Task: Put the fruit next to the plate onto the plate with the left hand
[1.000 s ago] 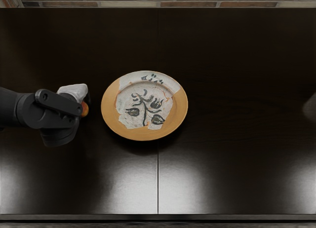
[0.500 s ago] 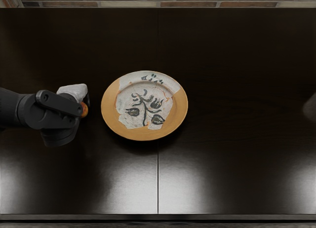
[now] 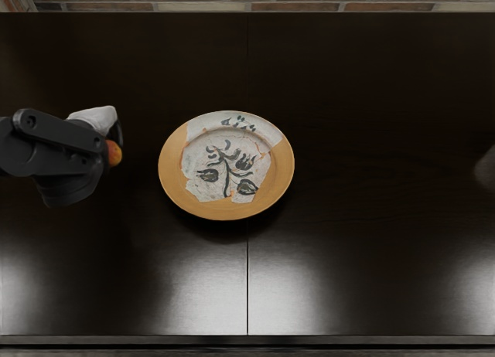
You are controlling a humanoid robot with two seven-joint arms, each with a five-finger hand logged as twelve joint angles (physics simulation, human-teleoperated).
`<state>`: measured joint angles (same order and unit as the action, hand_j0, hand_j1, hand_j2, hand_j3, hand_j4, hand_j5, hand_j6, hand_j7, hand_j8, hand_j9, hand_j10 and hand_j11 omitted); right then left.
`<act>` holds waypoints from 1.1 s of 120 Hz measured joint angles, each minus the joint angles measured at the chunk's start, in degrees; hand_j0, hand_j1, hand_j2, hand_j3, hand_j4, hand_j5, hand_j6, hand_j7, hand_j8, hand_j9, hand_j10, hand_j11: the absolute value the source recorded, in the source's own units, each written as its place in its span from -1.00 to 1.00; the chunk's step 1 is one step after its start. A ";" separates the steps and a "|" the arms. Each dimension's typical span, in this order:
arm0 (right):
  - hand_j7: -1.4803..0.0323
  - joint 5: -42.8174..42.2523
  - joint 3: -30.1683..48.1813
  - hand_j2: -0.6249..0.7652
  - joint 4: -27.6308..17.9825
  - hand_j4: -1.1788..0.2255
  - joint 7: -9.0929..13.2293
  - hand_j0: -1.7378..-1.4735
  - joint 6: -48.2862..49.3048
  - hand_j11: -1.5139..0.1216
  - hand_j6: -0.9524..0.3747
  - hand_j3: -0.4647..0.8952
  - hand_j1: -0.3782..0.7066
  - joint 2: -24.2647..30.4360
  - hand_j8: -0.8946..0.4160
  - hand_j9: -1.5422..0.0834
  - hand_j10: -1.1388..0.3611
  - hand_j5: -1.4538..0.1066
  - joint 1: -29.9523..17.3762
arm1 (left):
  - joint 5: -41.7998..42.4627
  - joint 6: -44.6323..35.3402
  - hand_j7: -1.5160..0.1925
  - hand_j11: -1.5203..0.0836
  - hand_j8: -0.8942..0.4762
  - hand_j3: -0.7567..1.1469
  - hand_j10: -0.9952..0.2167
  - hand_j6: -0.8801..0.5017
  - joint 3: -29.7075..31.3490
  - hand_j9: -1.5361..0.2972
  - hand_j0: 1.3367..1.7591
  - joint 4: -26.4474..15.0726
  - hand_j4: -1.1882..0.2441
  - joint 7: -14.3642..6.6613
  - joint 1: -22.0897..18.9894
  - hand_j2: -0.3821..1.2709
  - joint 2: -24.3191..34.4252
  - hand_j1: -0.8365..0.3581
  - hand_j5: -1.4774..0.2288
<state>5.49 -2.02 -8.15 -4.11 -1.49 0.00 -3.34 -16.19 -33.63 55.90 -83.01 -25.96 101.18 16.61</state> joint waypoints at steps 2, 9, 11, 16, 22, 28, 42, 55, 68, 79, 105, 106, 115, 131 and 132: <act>0.90 0.01 0.00 -0.11 0.00 0.63 0.00 -0.40 0.00 0.80 0.38 -0.32 -0.87 0.00 0.31 0.84 0.47 0.81 0.00 | 0.02 0.01 -0.60 -0.54 -0.37 -0.20 -0.78 -0.35 -0.08 -0.58 0.50 -0.48 -0.47 0.00 0.42 0.25 0.37 -0.14 -0.67; 0.90 -0.01 0.00 -0.11 -0.01 0.63 0.00 -0.40 0.00 0.80 0.38 -0.32 -0.87 0.00 0.31 0.84 0.47 0.81 0.00 | 0.07 0.13 -0.60 -0.54 -0.36 -0.20 -0.78 -0.34 -0.55 -0.58 0.50 -2.08 -0.47 0.00 1.86 0.27 1.65 -0.16 -0.68; 0.90 -0.01 0.00 -0.11 -0.01 0.63 0.01 -0.40 0.00 0.80 0.38 -0.32 -0.87 0.00 0.31 0.84 0.47 0.81 0.00 | 0.05 0.23 -0.61 -0.54 -0.37 -0.20 -0.78 -0.35 -0.74 -0.58 0.50 -2.48 -0.48 -0.01 2.23 0.27 1.95 -0.15 -0.68; 0.90 -0.01 0.00 -0.11 -0.02 0.63 0.00 -0.40 0.00 0.80 0.38 -0.32 -0.87 0.00 0.31 0.84 0.47 0.81 0.00 | 0.21 0.78 -0.60 -0.54 -0.40 -0.20 -0.78 -0.38 -1.43 -0.58 0.50 -3.28 -0.49 0.01 3.04 0.35 2.76 -0.15 -0.66; 0.90 -0.03 0.00 -0.11 -0.01 0.63 0.00 -0.40 0.00 0.80 0.38 -0.32 -0.87 0.00 0.31 0.84 0.47 0.81 -0.01 | 0.72 1.91 -0.61 -0.54 -0.39 -0.20 -0.78 -0.39 -2.48 -0.58 0.50 -3.94 -0.50 0.02 3.99 0.35 3.53 -0.14 -0.67; 0.90 -0.03 0.00 -0.11 -0.01 0.63 0.00 -0.40 0.00 0.80 0.38 -0.32 -0.87 0.00 0.31 0.84 0.47 0.81 0.00 | 1.11 3.03 -0.61 -0.54 -0.39 -0.20 -0.78 -0.38 -3.58 -0.58 0.50 -4.37 -0.50 0.02 4.84 0.32 4.07 -0.13 -0.67; 0.90 -0.01 0.00 -0.11 -0.01 0.63 0.02 -0.40 0.00 0.80 0.38 -0.32 -0.87 0.00 0.31 0.84 0.47 0.81 0.00 | 1.99 5.62 -0.61 -0.55 -0.42 -0.20 -0.78 -0.38 -5.76 -0.58 0.50 -4.92 -0.51 0.05 6.71 0.36 5.43 -0.14 -0.67; 0.90 -0.01 0.00 -0.11 -0.02 0.63 0.03 -0.40 0.00 0.80 0.38 -0.32 -0.87 0.00 0.31 0.84 0.47 0.81 0.00 | 3.09 8.04 -0.61 -0.54 -0.42 -0.20 -0.78 -0.41 -7.52 -0.58 0.50 -5.41 -0.52 0.02 8.11 0.33 6.22 -0.13 -0.66; 0.90 -0.01 0.00 -0.11 0.00 0.63 0.01 -0.40 0.00 0.80 0.38 -0.32 -0.87 0.00 0.31 0.84 0.47 0.81 0.00 | 4.32 10.50 -0.61 -0.54 -0.41 -0.20 -0.79 -0.40 -9.73 -0.58 0.51 -5.96 -0.52 0.02 9.32 0.33 6.50 -0.13 -0.66; 0.90 -0.02 0.00 -0.11 0.00 0.63 0.01 -0.40 0.00 0.80 0.38 -0.32 -0.87 0.00 0.31 0.84 0.47 0.81 0.00 | 5.60 12.67 -0.61 -0.54 -0.41 -0.20 -0.79 -0.41 -11.70 -0.58 0.51 -6.27 -0.52 0.02 10.17 0.46 6.30 -0.20 -0.66; 0.90 -0.03 0.00 -0.11 0.01 0.63 0.01 -0.40 0.00 0.80 0.38 -0.32 -0.87 0.00 0.31 0.84 0.47 0.81 0.00 | 6.76 16.14 -0.62 -0.54 -0.36 -0.20 -0.79 -0.36 -16.16 -0.58 0.50 -6.62 -0.52 -0.05 9.78 0.58 3.64 -0.31 -0.68; 0.90 -0.03 0.00 -0.11 0.00 0.63 0.00 -0.40 0.00 0.80 0.38 -0.32 -0.87 0.00 0.31 0.84 0.47 0.81 0.00 | 6.78 16.23 -0.62 -0.54 -0.37 -0.20 -0.79 -0.36 -16.34 -0.58 0.50 -6.63 -0.52 -0.05 9.76 0.59 3.46 -0.32 -0.68; 0.90 -0.03 0.00 -0.11 0.00 0.63 0.01 -0.40 0.00 0.80 0.38 -0.32 -0.87 0.00 0.31 0.84 0.47 0.81 0.00 | 6.97 16.82 -0.62 -0.55 -0.35 -0.20 -0.78 -0.35 -17.77 -0.59 0.49 -6.64 -0.51 -0.08 9.46 0.76 1.95 -0.44 -0.69; 0.90 -0.01 0.00 -0.11 0.00 0.63 0.03 -0.40 0.00 0.80 0.38 -0.32 -0.87 0.00 0.31 0.84 0.47 0.81 0.00 | 7.01 17.09 -0.62 -0.55 -0.44 -0.20 -0.78 -0.36 -20.01 -0.59 0.48 -5.83 -0.51 -0.18 8.52 0.74 -1.25 -0.59 -0.69; 0.90 -0.01 0.00 -0.11 0.00 0.63 0.03 -0.40 0.00 0.80 0.38 -0.32 -0.87 0.00 0.31 0.84 0.47 0.81 0.00 | 7.02 17.08 -0.62 -0.55 -0.42 -0.20 -0.78 -0.38 -20.12 -0.59 0.48 -5.74 -0.51 -0.18 8.48 0.73 -1.44 -0.60 -0.70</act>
<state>5.48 -2.02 -8.15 -4.09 -1.49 0.00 -3.34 -9.16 -16.55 35.78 -88.75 -26.14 109.65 15.17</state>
